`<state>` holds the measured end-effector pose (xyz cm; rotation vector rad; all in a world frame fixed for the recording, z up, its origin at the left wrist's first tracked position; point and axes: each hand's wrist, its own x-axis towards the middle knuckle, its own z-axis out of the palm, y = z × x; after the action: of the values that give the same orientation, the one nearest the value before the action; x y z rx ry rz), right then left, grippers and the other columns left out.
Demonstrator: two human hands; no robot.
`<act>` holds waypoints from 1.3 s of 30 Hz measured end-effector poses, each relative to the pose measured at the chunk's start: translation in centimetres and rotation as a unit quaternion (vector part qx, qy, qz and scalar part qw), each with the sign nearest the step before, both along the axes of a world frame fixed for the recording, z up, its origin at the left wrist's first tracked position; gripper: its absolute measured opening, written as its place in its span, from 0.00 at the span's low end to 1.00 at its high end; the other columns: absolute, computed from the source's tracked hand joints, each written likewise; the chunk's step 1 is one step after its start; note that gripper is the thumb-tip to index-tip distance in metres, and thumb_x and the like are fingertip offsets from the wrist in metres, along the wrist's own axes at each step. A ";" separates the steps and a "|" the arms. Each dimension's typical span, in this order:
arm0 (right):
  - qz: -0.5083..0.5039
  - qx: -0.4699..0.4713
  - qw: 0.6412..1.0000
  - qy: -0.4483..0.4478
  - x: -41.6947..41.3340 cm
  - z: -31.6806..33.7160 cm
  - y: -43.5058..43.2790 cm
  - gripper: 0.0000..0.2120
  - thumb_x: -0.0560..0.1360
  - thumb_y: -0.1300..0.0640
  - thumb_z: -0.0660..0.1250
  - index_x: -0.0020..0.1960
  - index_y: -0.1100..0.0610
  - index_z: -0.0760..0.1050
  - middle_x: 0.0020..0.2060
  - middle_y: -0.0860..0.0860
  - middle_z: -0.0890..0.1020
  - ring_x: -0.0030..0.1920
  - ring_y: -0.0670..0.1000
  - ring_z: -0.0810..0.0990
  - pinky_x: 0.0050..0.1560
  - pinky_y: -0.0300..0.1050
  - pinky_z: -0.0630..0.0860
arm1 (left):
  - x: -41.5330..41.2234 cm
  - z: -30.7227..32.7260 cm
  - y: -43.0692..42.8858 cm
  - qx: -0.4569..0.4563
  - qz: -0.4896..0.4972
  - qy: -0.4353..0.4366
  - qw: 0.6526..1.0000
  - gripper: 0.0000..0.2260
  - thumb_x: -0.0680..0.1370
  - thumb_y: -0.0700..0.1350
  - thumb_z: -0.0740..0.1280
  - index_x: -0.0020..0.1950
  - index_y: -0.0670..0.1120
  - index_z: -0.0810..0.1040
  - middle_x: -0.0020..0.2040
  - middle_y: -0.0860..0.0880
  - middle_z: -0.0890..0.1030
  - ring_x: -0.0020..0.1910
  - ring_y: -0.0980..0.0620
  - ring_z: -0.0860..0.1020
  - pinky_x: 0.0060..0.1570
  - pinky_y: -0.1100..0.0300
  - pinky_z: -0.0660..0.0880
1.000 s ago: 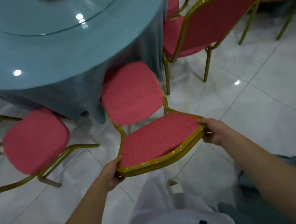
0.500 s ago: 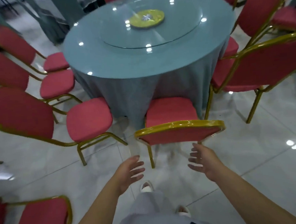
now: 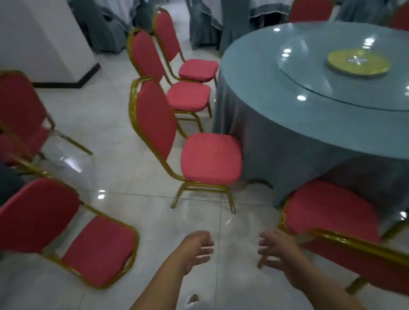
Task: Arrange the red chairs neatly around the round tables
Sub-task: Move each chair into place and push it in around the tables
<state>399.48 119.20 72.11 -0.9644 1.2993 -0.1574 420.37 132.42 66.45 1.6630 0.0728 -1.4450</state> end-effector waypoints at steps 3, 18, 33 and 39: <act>0.070 0.003 0.998 0.012 8.6 -0.2 1.2 0.08 0.78 0.55 0.68 0.53 0.59 0.78 0.51 0.59 0.80 0.49 0.58 0.80 0.45 0.51 0.79 | 7.2 -0.6 4.9 0.004 0.159 0.011 0.987 0.07 0.80 0.45 0.67 0.55 0.43 0.78 0.45 0.44 0.81 0.42 0.47 0.80 0.45 0.54 0.78; 0.347 0.020 0.938 0.013 38.3 -2.5 4.7 0.07 0.78 0.58 0.68 0.53 0.59 0.79 0.53 0.61 0.82 0.51 0.60 0.82 0.52 0.56 0.78 | 19.9 -4.5 20.5 0.085 0.483 0.094 0.866 0.08 0.78 0.44 0.70 0.53 0.40 0.80 0.41 0.44 0.83 0.39 0.47 0.81 0.39 0.57 0.78; 0.588 0.012 0.798 0.130 65.0 -14.2 4.9 0.03 0.78 0.56 0.68 0.47 0.56 0.78 0.46 0.57 0.80 0.45 0.57 0.80 0.45 0.47 0.75 | 28.3 -8.9 25.5 0.222 0.571 0.047 0.789 0.07 0.79 0.40 0.67 0.56 0.46 0.80 0.48 0.45 0.81 0.45 0.46 0.79 0.47 0.54 0.76; 0.705 -0.122 0.641 0.277 70.4 -30.8 6.5 0.08 0.73 0.54 0.74 0.46 0.57 0.79 0.39 0.56 0.79 0.36 0.54 0.77 0.35 0.43 0.70 | 33.6 -25.6 29.5 0.246 0.522 0.109 0.810 0.06 0.80 0.42 0.64 0.55 0.44 0.78 0.49 0.44 0.79 0.45 0.46 0.78 0.45 0.55 0.76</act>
<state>469.90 125.67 41.29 -2.1186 0.6720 1.3110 454.00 161.93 40.84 1.3931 1.3723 -0.7341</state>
